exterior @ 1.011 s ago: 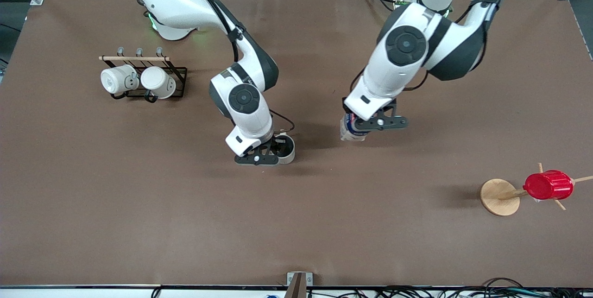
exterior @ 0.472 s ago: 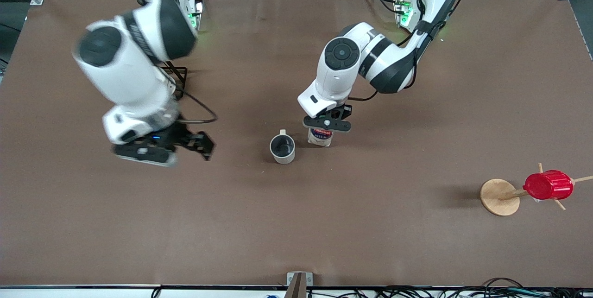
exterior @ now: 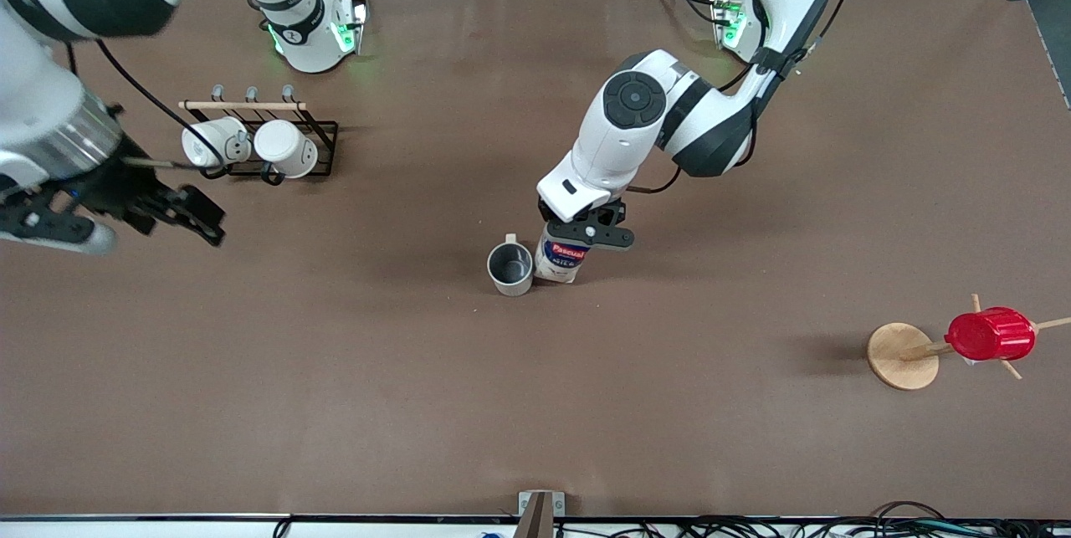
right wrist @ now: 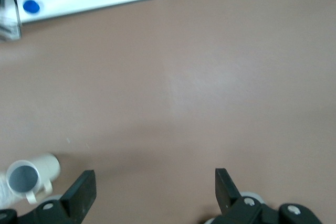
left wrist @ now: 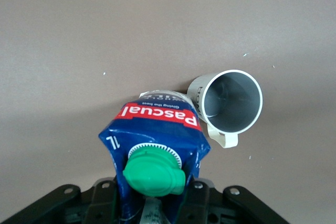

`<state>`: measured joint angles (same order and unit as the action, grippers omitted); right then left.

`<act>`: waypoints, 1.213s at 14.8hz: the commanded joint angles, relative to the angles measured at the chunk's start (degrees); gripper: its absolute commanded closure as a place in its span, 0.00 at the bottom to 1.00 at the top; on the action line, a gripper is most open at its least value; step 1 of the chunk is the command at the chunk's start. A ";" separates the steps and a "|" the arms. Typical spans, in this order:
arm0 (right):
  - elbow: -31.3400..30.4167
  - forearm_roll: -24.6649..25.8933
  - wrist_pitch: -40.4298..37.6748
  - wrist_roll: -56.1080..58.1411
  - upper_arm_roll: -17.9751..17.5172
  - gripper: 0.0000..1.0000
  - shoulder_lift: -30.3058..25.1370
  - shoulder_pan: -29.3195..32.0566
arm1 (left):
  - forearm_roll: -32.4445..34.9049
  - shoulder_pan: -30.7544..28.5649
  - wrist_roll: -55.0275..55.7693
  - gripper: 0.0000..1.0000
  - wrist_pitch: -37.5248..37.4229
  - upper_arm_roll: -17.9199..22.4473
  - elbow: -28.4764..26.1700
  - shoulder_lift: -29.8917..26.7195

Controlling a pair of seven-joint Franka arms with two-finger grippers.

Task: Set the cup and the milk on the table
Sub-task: 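Set the mug upright and open the right gripper while the left lowers carton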

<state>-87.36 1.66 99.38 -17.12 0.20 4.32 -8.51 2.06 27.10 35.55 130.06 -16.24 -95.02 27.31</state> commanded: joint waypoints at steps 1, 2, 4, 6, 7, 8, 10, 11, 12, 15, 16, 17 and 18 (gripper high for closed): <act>-7.80 0.28 -1.21 3.75 -1.17 0.00 -7.73 2.88 | -1.01 -0.03 0.05 0.99 0.20 -0.20 1.86 0.11; -8.43 0.36 -1.64 4.02 -1.16 0.00 -8.62 3.76 | -0.92 -0.03 -0.04 0.99 0.20 -0.20 1.86 0.63; -7.92 0.36 -1.82 6.64 -1.08 0.00 -8.36 6.30 | -0.65 0.05 -0.12 0.99 0.37 -0.20 1.86 1.60; -4.68 0.19 -2.17 7.89 -1.25 0.00 -8.10 8.60 | -1.00 0.14 0.14 0.99 2.21 -0.20 1.86 2.39; -3.79 0.19 -4.26 8.15 -1.25 0.00 -7.66 9.04 | -0.92 0.14 0.05 0.94 2.83 -0.20 1.86 2.66; -2.91 0.27 -5.94 9.89 -1.17 0.00 -6.87 9.39 | -0.74 0.14 -0.12 0.83 3.01 -0.20 1.95 3.27; -2.64 0.10 -5.34 15.42 -1.16 0.00 -6.52 11.58 | -0.92 0.49 0.05 0.49 3.36 -0.20 3.43 4.32; -2.55 0.10 -5.25 16.40 -1.16 0.00 -5.30 12.02 | -0.92 0.84 0.05 0.29 3.36 -0.20 3.79 4.50; -2.29 0.10 -5.25 16.59 -1.16 0.00 -4.76 12.29 | -0.74 0.85 -0.12 0.00 3.45 -0.20 3.79 4.42; -2.11 0.01 -6.12 16.85 -1.16 0.00 -4.67 12.03 | -1.01 0.93 0.05 0.00 3.27 -0.20 3.79 3.72; -2.37 0.01 -6.39 16.94 -1.25 0.00 -4.76 11.94 | -1.09 0.93 0.22 0.00 2.93 -0.28 3.79 3.19; -2.90 0.01 -7.00 17.03 -1.25 0.00 -4.76 11.68 | -0.66 0.85 0.84 0.00 2.40 -0.28 3.79 1.88; -2.90 0.01 -7.53 17.03 -1.34 0.00 -4.84 11.50 | -0.39 0.76 0.93 0.00 1.44 -0.20 3.88 1.00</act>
<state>-90.52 1.65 93.24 -0.70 -0.42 -0.42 2.72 2.02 27.79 35.74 133.37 -16.52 -91.34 30.73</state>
